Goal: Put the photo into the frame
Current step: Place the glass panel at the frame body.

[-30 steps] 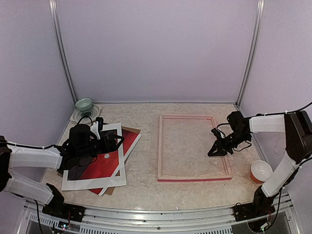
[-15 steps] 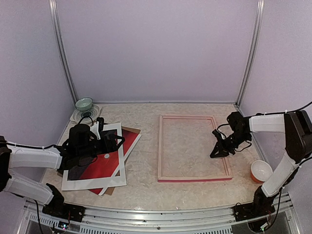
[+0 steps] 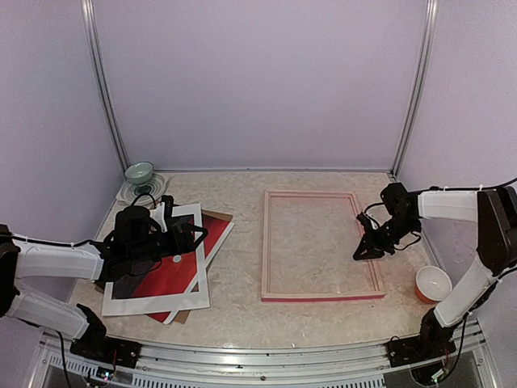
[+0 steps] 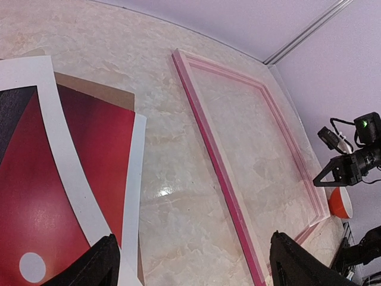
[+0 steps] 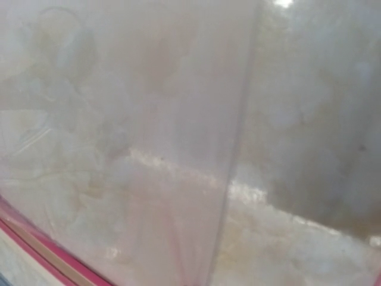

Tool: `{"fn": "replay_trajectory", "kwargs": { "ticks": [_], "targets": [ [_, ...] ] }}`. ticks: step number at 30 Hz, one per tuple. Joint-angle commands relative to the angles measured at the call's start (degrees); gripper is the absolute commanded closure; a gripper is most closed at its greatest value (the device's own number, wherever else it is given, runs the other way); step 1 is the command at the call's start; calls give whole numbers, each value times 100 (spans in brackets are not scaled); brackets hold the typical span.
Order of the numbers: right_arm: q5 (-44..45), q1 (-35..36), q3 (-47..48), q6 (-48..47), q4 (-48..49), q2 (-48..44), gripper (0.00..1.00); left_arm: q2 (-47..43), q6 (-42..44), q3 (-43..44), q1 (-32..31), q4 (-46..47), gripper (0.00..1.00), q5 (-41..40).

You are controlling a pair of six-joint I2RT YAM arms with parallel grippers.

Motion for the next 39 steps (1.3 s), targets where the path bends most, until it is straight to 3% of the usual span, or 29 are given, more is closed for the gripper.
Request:
{"fn": "replay_trajectory", "kwargs": {
  "ticks": [1, 39],
  "targets": [
    [92, -90, 38, -78, -152, -244, 100, 71, 4, 26, 25, 242, 14, 110],
    [533, -92, -86, -135, -354, -663, 100, 159, -156, 0, 16, 383, 14, 278]
  ]
}}
